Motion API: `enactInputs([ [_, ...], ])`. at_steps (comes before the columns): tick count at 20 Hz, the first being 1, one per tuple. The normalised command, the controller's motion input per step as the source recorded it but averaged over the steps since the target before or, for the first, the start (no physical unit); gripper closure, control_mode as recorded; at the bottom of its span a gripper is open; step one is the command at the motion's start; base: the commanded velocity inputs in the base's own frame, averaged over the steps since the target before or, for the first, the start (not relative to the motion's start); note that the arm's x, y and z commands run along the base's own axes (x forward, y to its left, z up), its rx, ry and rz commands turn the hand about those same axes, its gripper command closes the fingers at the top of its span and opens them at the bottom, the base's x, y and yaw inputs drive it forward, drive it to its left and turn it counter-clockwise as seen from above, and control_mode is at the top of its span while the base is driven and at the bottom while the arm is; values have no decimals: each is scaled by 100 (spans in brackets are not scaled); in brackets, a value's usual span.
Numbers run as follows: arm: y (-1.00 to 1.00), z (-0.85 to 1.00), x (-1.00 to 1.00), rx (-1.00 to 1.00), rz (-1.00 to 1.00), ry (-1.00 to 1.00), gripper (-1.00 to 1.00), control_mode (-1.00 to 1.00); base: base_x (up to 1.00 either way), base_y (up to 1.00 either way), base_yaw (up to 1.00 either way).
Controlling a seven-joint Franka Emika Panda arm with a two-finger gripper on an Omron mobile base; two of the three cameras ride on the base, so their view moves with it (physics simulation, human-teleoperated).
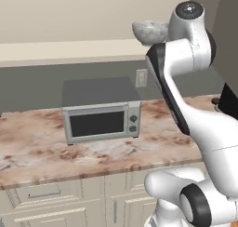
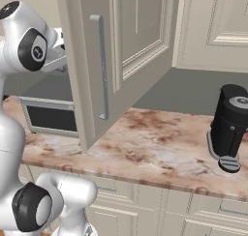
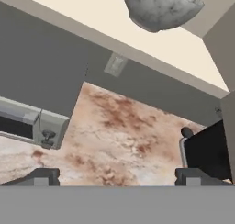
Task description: Move the bowls from the cabinet to the plates on the dining table.
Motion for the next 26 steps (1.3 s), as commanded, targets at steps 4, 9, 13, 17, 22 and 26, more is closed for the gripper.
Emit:
enactInputs([
  [4, 0, 13, 10, -15, 13, -2, -100, -100, 0, 0, 0],
  [9, 0, 0, 55, -13, 0, 0, -100, -100, 0, 0, 0],
  [13, 0, 1, 69, -11, 0, 0, -100, -100, 0, 0, 0],
  [17, 0, 27, 46, -8, 0, 0, -100, -100, 0, 0, 0],
  [22, 0, 42, 32, -5, 0, 0, -100, -100, 0, 0, 0],
  [26, 0, 32, 35, 0, 0, 0, -100, -100, 0, 0, 0],
])
